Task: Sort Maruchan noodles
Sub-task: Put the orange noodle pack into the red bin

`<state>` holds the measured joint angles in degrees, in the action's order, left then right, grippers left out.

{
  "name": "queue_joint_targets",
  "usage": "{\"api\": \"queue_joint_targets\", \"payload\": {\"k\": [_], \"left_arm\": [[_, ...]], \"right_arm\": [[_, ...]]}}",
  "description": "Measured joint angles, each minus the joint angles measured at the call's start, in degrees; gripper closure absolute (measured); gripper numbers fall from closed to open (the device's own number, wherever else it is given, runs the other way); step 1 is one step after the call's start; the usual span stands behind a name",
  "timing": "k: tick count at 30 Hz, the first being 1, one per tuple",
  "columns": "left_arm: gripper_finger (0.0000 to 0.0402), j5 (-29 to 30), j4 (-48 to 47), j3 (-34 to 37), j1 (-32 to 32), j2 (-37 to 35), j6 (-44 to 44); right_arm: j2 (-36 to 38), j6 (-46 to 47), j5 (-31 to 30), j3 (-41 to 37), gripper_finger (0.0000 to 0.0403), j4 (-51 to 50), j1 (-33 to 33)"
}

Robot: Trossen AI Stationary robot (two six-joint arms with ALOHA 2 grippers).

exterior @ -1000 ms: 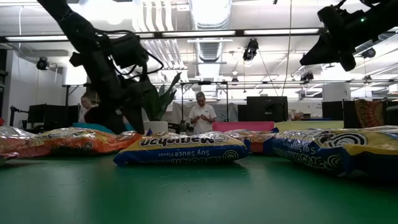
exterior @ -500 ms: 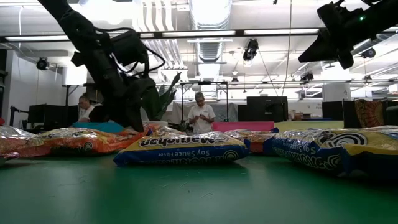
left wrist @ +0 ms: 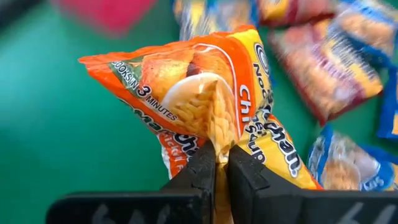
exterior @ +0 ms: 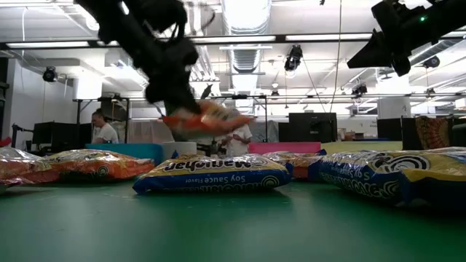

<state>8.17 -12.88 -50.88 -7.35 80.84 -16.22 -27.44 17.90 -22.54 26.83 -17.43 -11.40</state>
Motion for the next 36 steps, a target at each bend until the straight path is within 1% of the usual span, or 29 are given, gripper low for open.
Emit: {"api": "queue_joint_targets", "payload": {"k": [5,8,9,12,14,18,20,22,25,28,32,36], "left_arm": [[0.0399,8.89,4.62,-5.62,0.55,0.71,17.08],[0.0396,15.39,8.13,-8.67,-0.55,2.72,24.91],[0.0396,16.62,9.59,-9.57,-1.04,3.63,27.06],[0.0395,16.77,14.7,-12.72,-2.7,7.32,33.44],[0.0395,16.66,16.76,-15.54,-3.63,10.69,39.45],[0.0395,17.44,16.51,-22.4,-5.74,18.29,51.55],[0.0396,19.14,16.56,-25.96,-7.17,21.85,53.89],[0.0396,20.32,16.61,-28.87,-8.66,24.82,54.27],[0.0396,19.82,16.58,-32.23,-10.49,28.69,55.95],[0.0396,19.52,16.36,-34.56,-11.47,32.09,60.35],[0.0396,19.64,15.39,-37.46,-11.98,35.62,63.3],[0.0396,19.99,14.79,-38.68,-12.04,37.96,67.94]], "right_arm": [[0.02,-0.94,0.0,0.71,0.039,0.14,0.0],[0.02,-1.36,-0.01,1.18,0.039,0.13,0.0],[0.02,-1.43,-0.01,1.31,0.039,0.11,0.0],[0.02,-1.65,0.0,1.8,0.039,0.15,0.0],[0.04,-1.69,0.01,1.81,0.039,0.1,0.0],[0.03,-2.25,0.01,1.81,0.039,-1.07,0.0],[0.04,-2.24,0.01,1.81,0.039,-1.96,0.0],[0.04,-2.47,0.01,1.81,0.039,-2.46,0.0],[0.04,-3.39,0.01,1.81,0.039,-2.52,0.0],[0.04,-3.53,0.01,1.73,0.039,-3.32,0.0],[-0.02,-2.92,0.03,1.29,0.039,-3.97,0.0],[-0.02,-2.92,0.01,1.18,0.039,-3.97,0.0]]}}
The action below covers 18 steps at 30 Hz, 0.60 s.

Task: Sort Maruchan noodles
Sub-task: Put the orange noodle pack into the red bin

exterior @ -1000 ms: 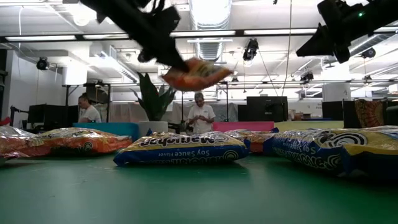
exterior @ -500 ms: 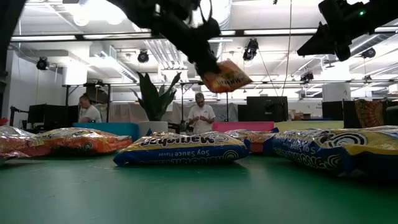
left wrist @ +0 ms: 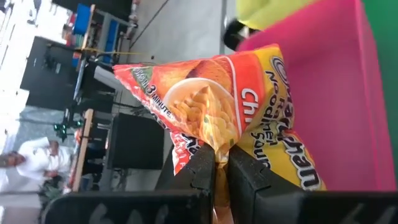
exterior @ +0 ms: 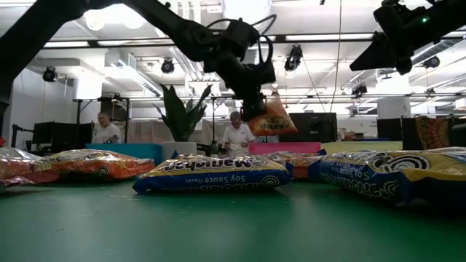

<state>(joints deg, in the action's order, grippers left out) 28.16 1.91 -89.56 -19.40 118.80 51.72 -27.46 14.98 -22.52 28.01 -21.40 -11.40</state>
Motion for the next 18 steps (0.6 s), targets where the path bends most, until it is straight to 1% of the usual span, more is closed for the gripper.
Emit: {"api": "queue_joint_targets", "payload": {"k": [3,8,18], "left_arm": [[0.0396,1.14,-0.23,0.0,-0.12,0.53,2.26],[0.0396,1.91,-3.01,0.03,-0.35,0.46,2.56],[0.0383,-0.2,-4.04,0.15,-0.28,0.55,-1.92]], "right_arm": [[0.0,-0.03,0.0,-0.02,0.039,0.04,0.0],[0.0,-0.81,-0.02,-0.02,0.039,0.2,0.0],[0.0,-3.67,-0.04,0.57,0.039,0.71,0.0]]}}
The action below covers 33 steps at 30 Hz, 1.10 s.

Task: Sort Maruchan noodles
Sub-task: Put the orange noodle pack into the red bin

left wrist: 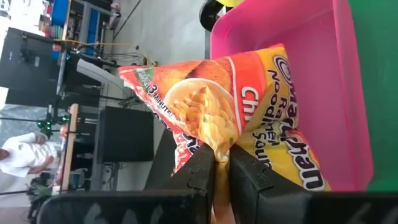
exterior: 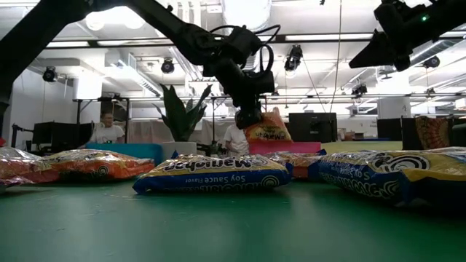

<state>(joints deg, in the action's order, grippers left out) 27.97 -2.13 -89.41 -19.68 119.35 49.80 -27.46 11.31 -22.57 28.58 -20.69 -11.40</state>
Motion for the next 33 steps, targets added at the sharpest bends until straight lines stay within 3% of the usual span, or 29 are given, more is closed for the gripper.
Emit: {"api": "queue_joint_targets", "payload": {"k": [8,24,33], "left_arm": [[0.0366,-3.43,0.02,0.07,0.06,0.0,-2.7],[0.0336,-1.95,-0.51,0.12,1.13,-0.18,-4.22],[0.0335,-3.27,-5.0,0.17,5.21,-7.19,-8.57]], "right_arm": [[-0.02,-1.76,-0.02,0.8,0.039,0.03,0.0],[-0.02,-1.9,-0.02,0.96,0.039,0.02,0.0],[-0.09,1.14,0.0,1.01,0.039,0.02,0.0]]}}
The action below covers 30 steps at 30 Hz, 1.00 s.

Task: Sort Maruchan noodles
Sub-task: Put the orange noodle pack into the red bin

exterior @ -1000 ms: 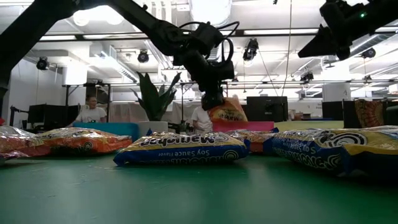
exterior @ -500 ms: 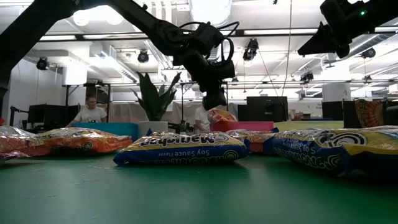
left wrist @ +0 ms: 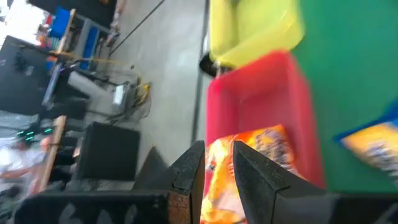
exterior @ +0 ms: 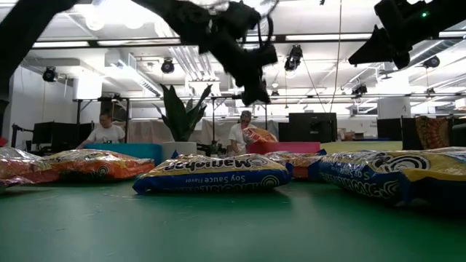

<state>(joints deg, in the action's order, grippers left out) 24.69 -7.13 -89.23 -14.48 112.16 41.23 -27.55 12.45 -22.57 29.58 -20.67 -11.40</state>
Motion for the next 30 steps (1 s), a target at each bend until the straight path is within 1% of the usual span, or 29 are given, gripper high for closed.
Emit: {"api": "queue_joint_targets", "payload": {"k": [2,6,8,10,13,15,17,20,24,25,27,30], "left_arm": [[0.0335,-5.47,-4.73,0.02,1.01,-2.93,-3.6],[0.0337,-21.2,-13.65,0.8,1.82,-7.64,-11.41],[0.0343,-24.69,-15.72,2.46,1.85,-9.24,-14.31],[0.0353,-25.13,-17.17,4.6,1.79,-10.68,-15.59],[0.0365,-25.15,-16.86,8.76,1.72,-13.12,-16.31],[0.037,-25.25,-15.83,11.72,2.04,-14.92,-17.03],[0.0375,-25.25,-13.27,14.75,2.74,-17.23,-17.93],[0.0385,-25.29,-6.04,19.82,4.15,-22.25,-17.52],[0.0397,-25.57,3.97,27.15,4.78,-29.16,-16.21],[0.0399,-25.49,6.61,28.92,4.7,-30.49,-16.19],[0.0401,-25.22,11.86,32.21,4.6,-33.23,-16.19],[0.0401,-25.23,17.38,36.6,4.61,-35.99,-16.14]], "right_arm": [[-0.17,1.48,0.02,0.0,0.039,0.0,0.0],[-1.04,4.72,0.04,-0.32,0.039,-0.04,0.0],[-1.78,6.62,0.04,-0.47,0.039,0.04,0.0],[-2.83,8.74,0.04,-0.68,0.039,0.43,0.0],[-5.16,12.85,0.1,-0.96,0.039,2.43,0.0],[-7.36,14.96,0.17,-0.96,0.039,5.34,-0.02],[-9.88,14.79,0.94,-0.87,0.039,9.44,-0.03],[-13.9,11.46,2.12,1.82,0.039,13.14,-0.83],[-19.58,6.19,2.9,8.57,0.039,11.26,-3.4],[-21.14,4.88,4.04,10.77,0.039,11.18,-4.55],[-24.24,2.23,7.0,14.52,0.039,7.96,-6.77],[-29.32,-2.11,11.84,20.33,0.039,4.97,-10.38]]}}
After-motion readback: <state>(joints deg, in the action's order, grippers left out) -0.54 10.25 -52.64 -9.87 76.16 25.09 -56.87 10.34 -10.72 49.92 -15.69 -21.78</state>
